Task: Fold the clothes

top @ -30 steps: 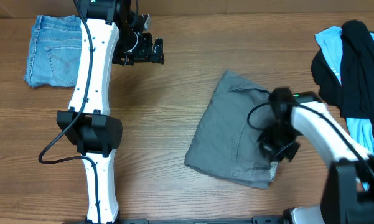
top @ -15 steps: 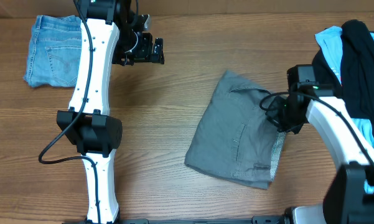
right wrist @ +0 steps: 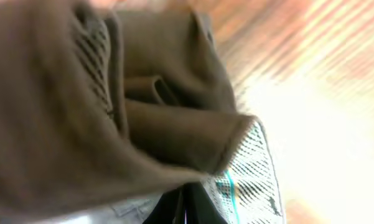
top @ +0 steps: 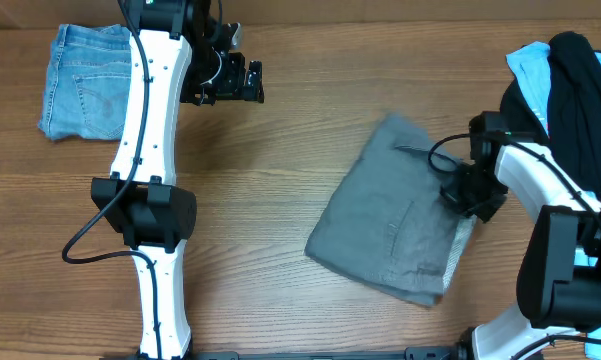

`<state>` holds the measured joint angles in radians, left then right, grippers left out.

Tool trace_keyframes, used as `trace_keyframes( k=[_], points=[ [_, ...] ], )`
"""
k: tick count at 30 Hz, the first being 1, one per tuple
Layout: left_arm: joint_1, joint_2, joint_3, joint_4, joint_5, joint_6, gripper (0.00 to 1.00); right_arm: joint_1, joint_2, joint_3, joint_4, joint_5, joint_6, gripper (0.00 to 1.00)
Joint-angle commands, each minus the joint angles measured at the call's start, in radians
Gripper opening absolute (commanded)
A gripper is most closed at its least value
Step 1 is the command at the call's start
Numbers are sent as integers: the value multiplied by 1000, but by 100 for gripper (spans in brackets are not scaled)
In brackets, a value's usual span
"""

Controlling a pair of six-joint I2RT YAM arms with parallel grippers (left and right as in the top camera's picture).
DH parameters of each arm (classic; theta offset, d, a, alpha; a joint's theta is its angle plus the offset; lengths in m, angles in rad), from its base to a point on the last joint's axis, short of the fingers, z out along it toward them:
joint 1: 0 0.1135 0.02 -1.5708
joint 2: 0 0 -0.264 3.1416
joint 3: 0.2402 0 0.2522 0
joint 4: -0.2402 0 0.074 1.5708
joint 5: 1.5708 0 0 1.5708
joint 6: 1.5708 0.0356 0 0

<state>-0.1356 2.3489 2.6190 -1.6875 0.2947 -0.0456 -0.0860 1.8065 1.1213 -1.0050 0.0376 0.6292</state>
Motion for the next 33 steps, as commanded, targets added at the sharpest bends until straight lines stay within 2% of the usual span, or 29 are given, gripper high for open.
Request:
trace_keyframes(
  k=[1,6,9,11,13,15,21,24,25,33],
  points=[
    [2,-15,-6,-2,-13,24,100,-8,-16,114,-96,72,29,4],
    [2,-15,-6,-2,-14,24,100,-8,-66,271,-316,69,23,11],
    [2,-15,-6,-2,-14,24,100,-6,-106,293,-431,-16,-71,11],
    [2,-15,-6,-2,-14,24,100,0,-112,291,-490,-69,-111,10],
    [2,-15,-6,-2,-14,24,100,24,-112,283,-553,-85,-134,4],
    [2,-15,-6,-2,-14,24,100,58,-114,268,-581,-85,-133,4],
    [2,-15,-6,-2,-24,24,100,222,-158,191,-589,-92,-87,5],
    [2,-15,-6,-2,-40,24,100,295,-188,138,-567,-83,-21,16],
    [2,-15,-6,-2,-40,24,100,313,-194,116,-550,-80,3,22],
    [2,-15,-6,-2,-40,24,100,325,-195,-127,-399,-97,135,23]
  ],
)
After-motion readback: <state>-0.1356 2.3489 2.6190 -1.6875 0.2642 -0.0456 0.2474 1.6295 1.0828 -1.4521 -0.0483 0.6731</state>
